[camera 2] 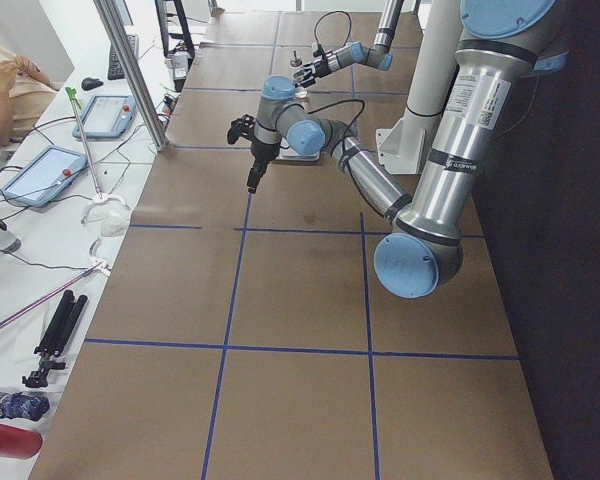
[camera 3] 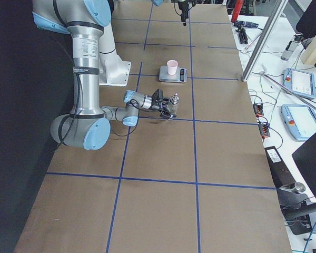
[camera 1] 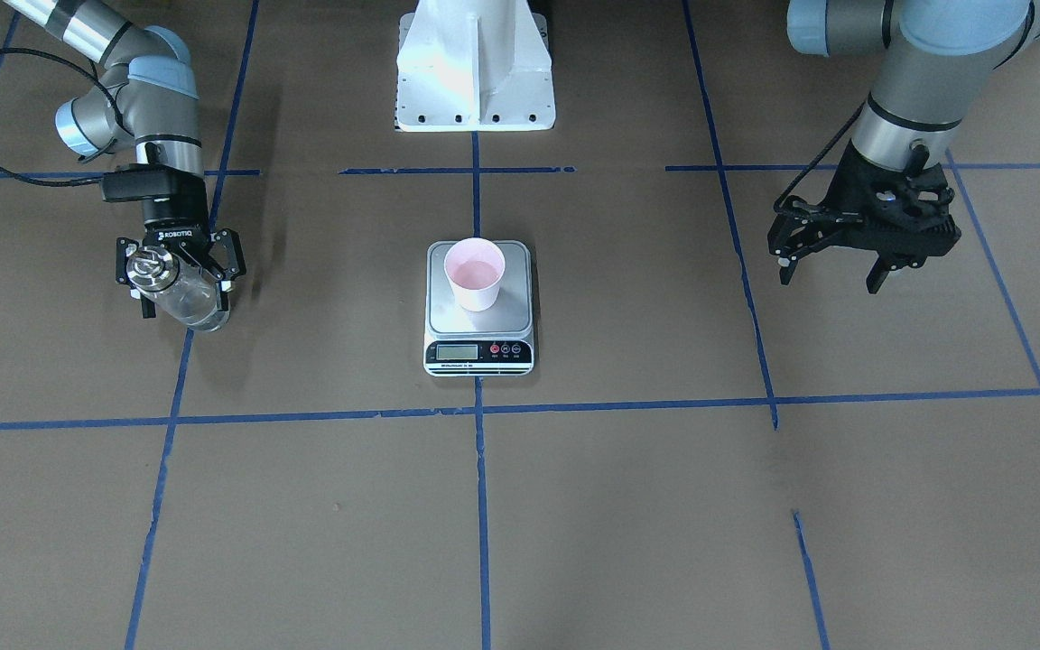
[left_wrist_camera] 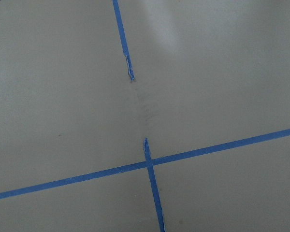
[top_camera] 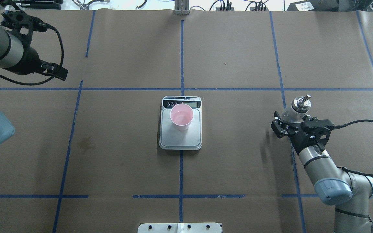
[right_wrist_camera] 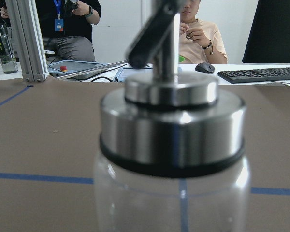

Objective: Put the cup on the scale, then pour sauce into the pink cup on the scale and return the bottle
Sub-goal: 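Lower the bottle to its original spot with the right gripper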

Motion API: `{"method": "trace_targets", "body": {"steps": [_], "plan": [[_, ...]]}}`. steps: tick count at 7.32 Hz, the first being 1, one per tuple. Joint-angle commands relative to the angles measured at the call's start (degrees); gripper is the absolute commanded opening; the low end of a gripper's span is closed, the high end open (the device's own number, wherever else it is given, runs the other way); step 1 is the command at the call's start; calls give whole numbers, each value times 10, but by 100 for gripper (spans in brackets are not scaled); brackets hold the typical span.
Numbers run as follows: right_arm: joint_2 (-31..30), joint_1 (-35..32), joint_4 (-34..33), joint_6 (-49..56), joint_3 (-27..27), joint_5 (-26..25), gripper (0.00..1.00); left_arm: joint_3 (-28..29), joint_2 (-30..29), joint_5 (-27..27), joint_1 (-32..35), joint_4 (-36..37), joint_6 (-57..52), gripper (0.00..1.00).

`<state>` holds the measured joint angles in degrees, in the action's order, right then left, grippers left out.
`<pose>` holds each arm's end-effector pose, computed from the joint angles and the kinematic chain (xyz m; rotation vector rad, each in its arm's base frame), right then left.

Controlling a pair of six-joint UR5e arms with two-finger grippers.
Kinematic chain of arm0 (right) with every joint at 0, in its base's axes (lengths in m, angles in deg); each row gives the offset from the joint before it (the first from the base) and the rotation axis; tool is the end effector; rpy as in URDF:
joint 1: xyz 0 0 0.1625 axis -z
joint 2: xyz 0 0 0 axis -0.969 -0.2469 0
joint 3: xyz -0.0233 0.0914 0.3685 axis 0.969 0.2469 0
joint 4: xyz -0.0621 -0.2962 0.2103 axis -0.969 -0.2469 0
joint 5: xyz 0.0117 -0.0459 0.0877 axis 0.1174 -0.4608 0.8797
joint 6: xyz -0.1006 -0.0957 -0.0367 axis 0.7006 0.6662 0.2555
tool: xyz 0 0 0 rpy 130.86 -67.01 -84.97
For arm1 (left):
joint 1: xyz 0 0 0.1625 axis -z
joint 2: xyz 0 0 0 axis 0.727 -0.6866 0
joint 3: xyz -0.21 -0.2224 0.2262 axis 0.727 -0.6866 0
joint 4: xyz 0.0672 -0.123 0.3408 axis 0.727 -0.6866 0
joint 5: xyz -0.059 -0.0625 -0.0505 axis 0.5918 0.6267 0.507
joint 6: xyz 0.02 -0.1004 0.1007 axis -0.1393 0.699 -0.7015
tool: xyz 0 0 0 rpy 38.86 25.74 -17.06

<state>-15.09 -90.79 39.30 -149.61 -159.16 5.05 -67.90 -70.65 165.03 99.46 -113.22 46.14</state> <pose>-0.3798 -0.3584 0.4787 1.1085 -0.7170 0.3902 0.2565 -0.4754 0.3344 0.3493 0.7098 0.0987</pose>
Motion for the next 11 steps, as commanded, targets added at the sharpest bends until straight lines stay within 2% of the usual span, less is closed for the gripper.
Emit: {"method": "trace_targets", "body": {"steps": [1, 4, 8, 9, 11], "plan": [[-1, 9, 1, 0, -6, -4, 100, 0, 0, 1, 0, 0, 1, 99], [-10, 47, 1, 0, -5, -36, 100, 3, 1, 1, 0, 0, 1, 99], [-45, 61, 2, 0, -22, -37, 100, 3, 0, 2, 0, 0, 1, 99], [-72, 73, 9, 0, -34, -39, 100, 3, 0, 2, -1, 0, 1, 99], [-100, 94, 65, 0, -37, -35, 100, 3, 0, 2, -1, 0, 1, 99]]}}
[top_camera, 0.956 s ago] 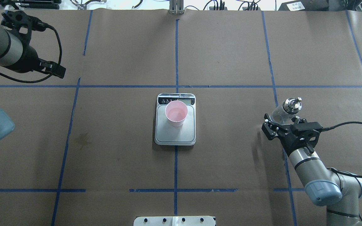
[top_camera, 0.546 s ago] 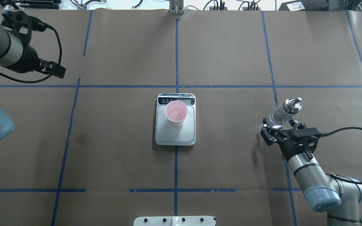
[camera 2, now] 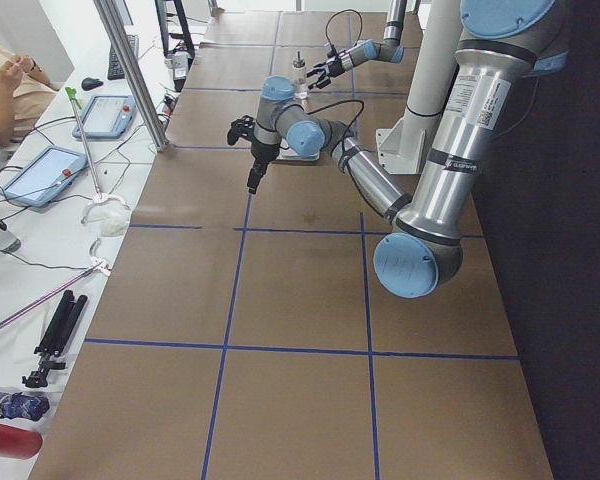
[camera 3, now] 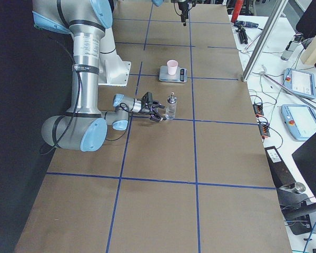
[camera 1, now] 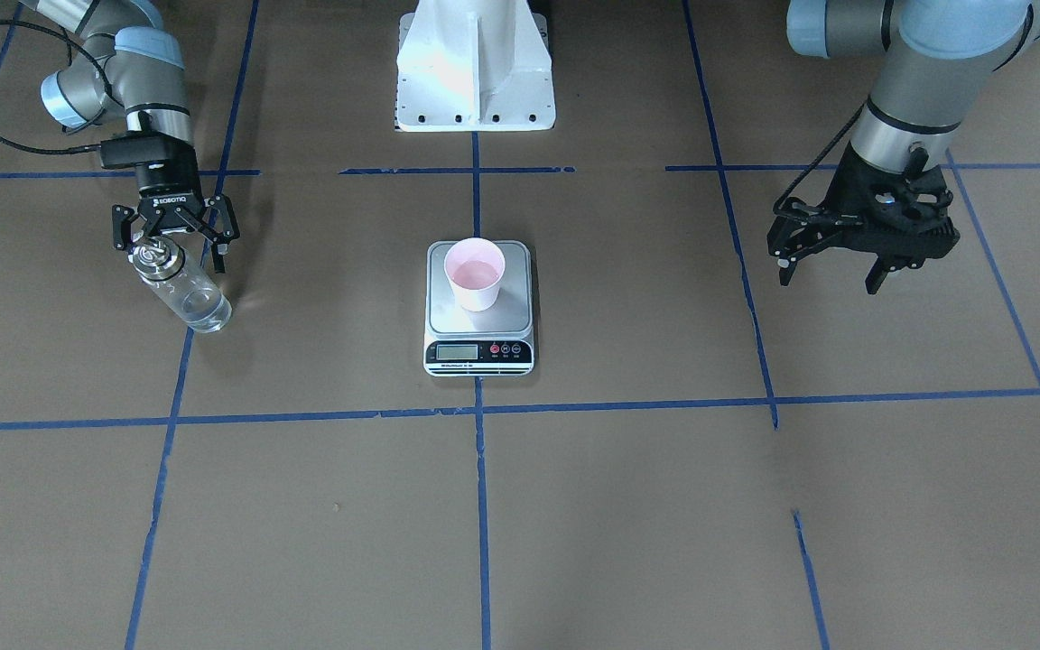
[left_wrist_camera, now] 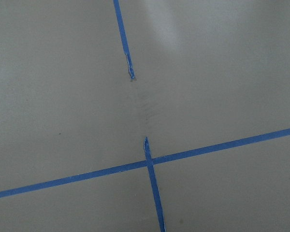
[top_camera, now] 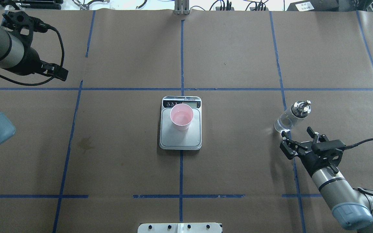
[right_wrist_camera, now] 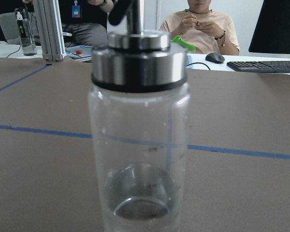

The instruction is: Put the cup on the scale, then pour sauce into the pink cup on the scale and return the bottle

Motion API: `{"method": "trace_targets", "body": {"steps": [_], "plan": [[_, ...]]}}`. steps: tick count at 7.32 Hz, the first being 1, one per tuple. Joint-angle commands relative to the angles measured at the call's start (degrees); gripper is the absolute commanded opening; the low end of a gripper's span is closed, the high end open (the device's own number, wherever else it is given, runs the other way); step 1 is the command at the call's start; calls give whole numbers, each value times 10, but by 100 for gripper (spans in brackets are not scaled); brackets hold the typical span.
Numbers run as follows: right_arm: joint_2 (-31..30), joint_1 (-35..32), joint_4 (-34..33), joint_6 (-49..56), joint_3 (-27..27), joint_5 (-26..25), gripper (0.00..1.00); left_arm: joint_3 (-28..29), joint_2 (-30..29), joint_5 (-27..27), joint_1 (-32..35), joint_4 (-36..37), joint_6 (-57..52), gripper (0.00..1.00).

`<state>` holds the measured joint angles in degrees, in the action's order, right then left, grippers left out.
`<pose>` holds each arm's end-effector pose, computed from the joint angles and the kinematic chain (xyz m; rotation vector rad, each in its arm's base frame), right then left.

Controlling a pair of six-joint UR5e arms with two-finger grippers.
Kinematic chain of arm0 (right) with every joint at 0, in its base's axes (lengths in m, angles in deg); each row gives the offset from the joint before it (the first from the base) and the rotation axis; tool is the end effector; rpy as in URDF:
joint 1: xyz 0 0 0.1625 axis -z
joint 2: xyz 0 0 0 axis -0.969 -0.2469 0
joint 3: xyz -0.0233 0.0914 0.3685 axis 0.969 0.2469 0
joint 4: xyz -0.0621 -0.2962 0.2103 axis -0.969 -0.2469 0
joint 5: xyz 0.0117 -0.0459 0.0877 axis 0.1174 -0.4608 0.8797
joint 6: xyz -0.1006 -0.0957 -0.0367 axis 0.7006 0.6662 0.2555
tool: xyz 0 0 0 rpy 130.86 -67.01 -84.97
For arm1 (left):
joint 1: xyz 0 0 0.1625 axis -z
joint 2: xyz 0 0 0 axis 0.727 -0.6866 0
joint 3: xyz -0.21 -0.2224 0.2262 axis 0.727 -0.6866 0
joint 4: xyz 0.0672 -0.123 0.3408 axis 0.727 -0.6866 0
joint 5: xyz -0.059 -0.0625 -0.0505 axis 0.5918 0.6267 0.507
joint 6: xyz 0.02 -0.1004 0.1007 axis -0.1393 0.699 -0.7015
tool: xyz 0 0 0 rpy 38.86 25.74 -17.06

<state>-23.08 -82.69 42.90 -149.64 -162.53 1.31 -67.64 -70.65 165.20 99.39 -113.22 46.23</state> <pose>-0.3673 -0.2995 0.5008 1.1007 -0.7467 0.2995 0.2578 -0.4754 0.3362 0.3428 0.7098 0.0986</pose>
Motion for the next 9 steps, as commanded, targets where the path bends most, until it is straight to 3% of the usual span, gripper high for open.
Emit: {"method": "trace_targets", "body": {"steps": [1, 4, 5, 8, 9], "plan": [[-29, 17, 51, 1, -3, 6, 100, 0, 0, 0, 0, 0, 0, 99], [-101, 17, 134, 10, -3, 70, 100, 0, 1, 1, 0, 0, 0, 99], [-110, 1, 134, 15, -2, 108, 100, 0, 1, 1, 0, 0, -1, 99], [-107, -236, 129, 106, 11, 408, 100, 1, 3, 3, 1, -1, -4, 99], [-90, -320, 125, 125, 44, 500, 100, -2, 7, 4, 1, -3, -11, 99]]}}
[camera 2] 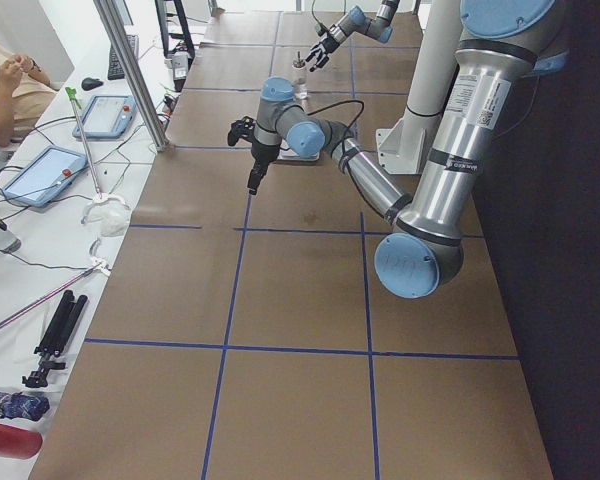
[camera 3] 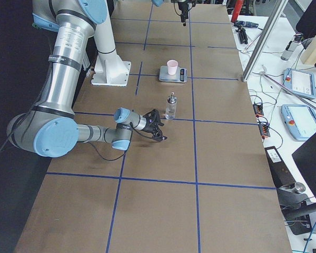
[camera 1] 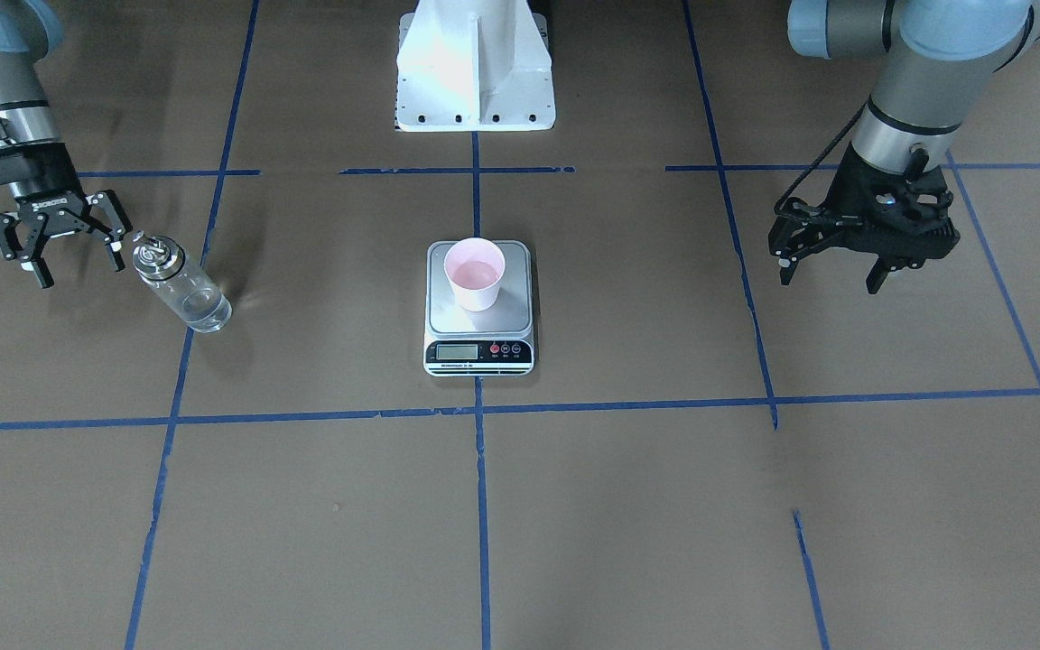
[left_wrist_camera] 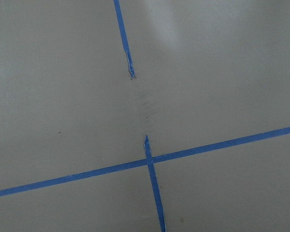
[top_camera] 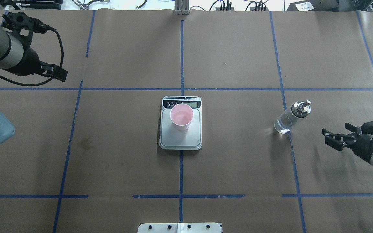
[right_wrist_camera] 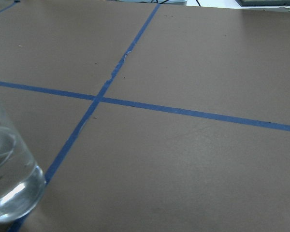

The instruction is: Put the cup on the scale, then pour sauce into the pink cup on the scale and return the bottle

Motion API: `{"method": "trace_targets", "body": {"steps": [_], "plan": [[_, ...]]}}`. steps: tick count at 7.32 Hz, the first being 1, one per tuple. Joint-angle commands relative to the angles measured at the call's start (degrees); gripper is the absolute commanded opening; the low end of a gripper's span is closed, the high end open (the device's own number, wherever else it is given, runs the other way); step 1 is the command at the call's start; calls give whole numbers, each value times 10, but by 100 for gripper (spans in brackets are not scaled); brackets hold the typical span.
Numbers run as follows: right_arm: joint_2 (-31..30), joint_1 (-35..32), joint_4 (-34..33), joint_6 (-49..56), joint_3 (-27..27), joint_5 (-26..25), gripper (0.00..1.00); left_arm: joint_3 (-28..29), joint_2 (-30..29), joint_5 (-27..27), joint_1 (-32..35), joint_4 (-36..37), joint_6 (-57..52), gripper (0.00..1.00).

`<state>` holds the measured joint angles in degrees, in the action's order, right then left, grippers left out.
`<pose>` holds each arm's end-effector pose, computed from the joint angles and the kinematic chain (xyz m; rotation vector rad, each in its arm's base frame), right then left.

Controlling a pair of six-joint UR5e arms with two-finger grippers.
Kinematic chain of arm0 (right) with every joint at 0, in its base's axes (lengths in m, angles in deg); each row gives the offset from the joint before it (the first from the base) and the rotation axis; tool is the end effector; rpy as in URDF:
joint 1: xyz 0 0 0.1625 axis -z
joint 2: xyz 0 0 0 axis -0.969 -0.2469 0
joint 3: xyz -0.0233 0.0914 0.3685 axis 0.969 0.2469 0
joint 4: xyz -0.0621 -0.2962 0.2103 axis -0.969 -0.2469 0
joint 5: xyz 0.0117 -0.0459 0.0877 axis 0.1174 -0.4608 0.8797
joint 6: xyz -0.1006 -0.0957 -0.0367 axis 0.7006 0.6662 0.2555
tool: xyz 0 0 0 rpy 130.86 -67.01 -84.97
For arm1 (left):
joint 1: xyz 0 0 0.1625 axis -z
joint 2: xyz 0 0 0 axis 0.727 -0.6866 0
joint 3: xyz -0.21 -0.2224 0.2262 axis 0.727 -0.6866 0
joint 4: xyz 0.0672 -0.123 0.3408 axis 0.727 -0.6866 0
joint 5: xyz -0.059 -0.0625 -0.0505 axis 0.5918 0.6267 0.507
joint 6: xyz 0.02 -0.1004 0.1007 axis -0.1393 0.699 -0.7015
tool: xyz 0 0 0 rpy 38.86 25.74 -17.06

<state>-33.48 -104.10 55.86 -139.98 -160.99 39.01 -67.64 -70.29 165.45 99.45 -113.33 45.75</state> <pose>-0.2433 -0.3348 0.5766 0.8220 -0.8166 0.1071 0.2571 -0.4744 0.3391 0.3399 0.7089 0.1063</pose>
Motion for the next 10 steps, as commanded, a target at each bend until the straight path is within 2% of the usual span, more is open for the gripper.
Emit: {"method": "trace_targets", "body": {"steps": [1, 2, 3, 4, 6, 7, 8, 9, 10], "plan": [[58, -217, -51, 83, 58, 248, 100, 2, 5, 9, 1, -3, -13, 99], [133, -316, -168, 169, 66, 367, 100, 1, 9, 39, 9, -5, -38, 99], [174, -387, -279, 253, 65, 430, 100, 2, 21, 63, 19, -6, -57, 99], [217, -441, -395, 357, 64, 462, 100, 3, 29, 89, 48, -6, -85, 99], [307, -538, -646, 495, 60, 587, 100, 25, 58, 176, 132, -6, -200, 99], [306, -573, -707, 570, 53, 627, 100, 57, 60, 224, 188, -7, -256, 99], [288, -585, -728, 615, 53, 640, 100, 104, 60, 262, 236, -8, -340, 99], [261, -597, -730, 617, 47, 644, 100, 166, 60, 293, 291, -14, -415, 99], [251, -597, -730, 615, 39, 643, 100, 197, 60, 296, 344, -14, -427, 99]]}}
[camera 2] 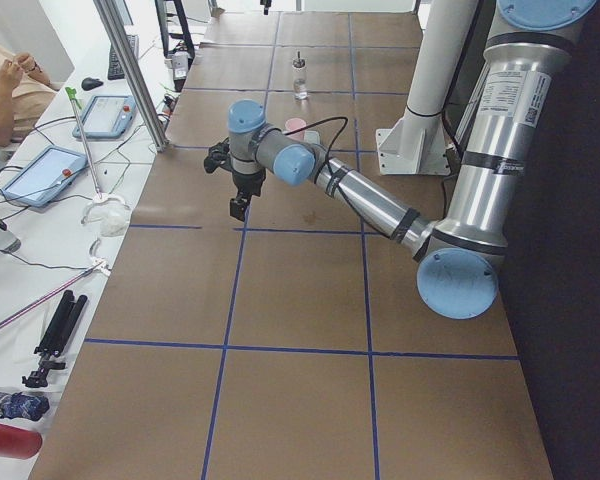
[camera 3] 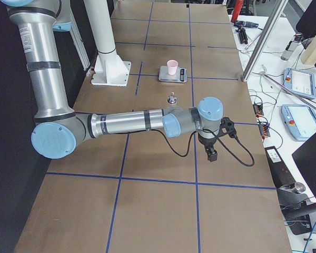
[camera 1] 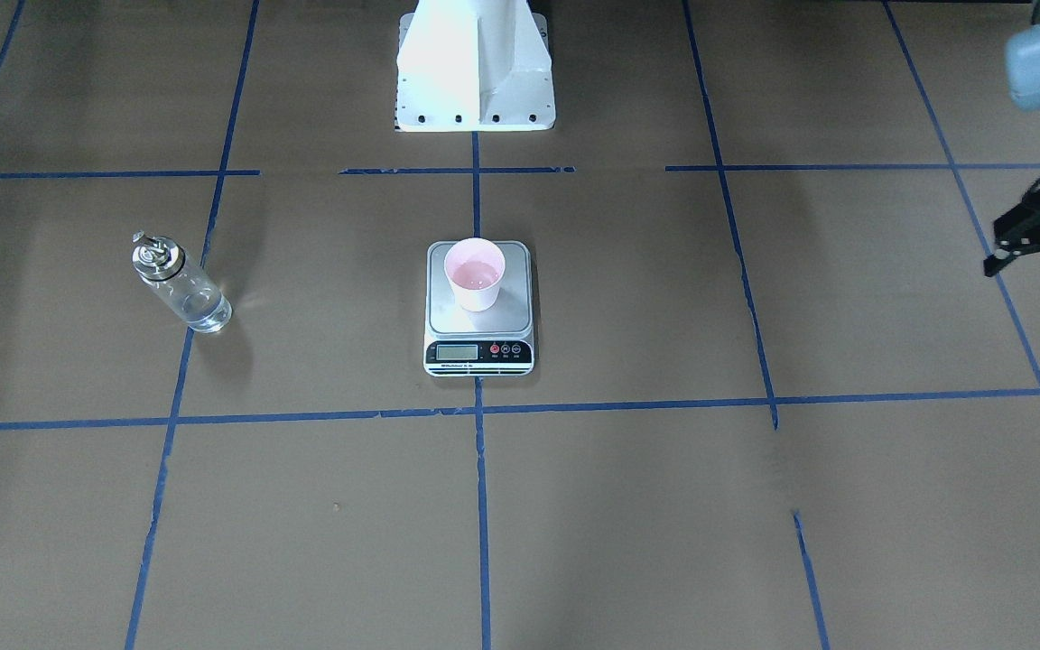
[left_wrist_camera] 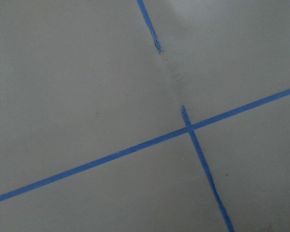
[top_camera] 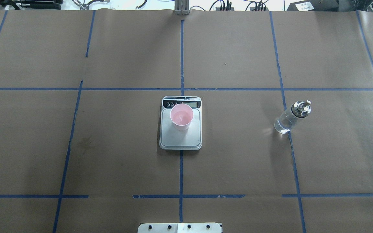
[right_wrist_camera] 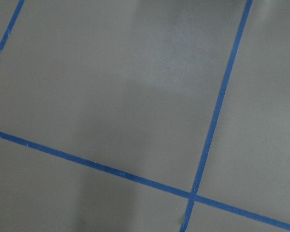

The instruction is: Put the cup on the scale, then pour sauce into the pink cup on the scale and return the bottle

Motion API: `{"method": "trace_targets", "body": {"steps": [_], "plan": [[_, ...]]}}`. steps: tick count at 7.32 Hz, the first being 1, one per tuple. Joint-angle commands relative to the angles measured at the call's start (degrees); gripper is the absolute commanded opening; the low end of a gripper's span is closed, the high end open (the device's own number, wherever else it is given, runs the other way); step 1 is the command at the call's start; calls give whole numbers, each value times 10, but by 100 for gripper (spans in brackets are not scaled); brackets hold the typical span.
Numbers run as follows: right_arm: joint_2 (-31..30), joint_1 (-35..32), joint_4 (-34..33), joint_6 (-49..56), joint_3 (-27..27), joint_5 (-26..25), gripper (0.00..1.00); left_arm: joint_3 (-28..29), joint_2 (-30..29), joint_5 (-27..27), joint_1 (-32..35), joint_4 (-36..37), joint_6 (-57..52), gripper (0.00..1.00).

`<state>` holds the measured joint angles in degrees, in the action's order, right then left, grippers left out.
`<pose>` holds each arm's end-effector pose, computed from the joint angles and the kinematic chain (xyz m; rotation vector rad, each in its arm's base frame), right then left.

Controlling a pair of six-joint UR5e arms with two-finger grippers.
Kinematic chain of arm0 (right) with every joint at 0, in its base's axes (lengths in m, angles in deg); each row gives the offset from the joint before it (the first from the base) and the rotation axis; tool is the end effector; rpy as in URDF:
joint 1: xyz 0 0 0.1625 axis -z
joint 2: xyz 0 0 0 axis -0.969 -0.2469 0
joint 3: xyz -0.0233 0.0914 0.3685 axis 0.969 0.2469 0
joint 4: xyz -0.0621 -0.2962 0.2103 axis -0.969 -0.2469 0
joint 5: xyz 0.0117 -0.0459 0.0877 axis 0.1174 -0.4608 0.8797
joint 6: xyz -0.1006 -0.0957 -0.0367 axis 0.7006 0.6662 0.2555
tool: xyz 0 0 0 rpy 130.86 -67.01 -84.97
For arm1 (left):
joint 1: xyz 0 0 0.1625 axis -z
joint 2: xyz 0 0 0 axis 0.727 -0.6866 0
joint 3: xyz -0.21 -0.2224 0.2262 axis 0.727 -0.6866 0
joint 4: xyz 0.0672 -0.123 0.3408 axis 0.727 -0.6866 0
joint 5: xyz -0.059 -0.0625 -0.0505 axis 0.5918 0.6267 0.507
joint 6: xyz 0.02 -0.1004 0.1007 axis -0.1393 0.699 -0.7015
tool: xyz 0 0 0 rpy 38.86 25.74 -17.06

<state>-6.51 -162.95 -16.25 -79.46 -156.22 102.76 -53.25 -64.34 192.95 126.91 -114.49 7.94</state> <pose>0.0065 -0.5160 0.5664 0.2568 -0.7841 -0.2120 0.0626 -0.5181 0.4684 0.2769 0.8676 0.3040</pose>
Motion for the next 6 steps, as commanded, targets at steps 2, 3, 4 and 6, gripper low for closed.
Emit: {"method": "trace_targets", "body": {"steps": [2, 3, 4, 6], "plan": [[-34, -9, -2, 14, -12, -2, 100, 67, 67, 17, 112, -58, -90, 100], [-52, -10, 8, 13, -14, -2, 100, 67, 75, 16, 112, -69, -81, 100], [-69, -10, 38, 12, -14, -1, 100, 70, 75, 16, 113, -78, -81, 100], [-97, -9, 57, 7, -14, -3, 100, 69, 74, 14, 145, -76, -81, 100]]}}
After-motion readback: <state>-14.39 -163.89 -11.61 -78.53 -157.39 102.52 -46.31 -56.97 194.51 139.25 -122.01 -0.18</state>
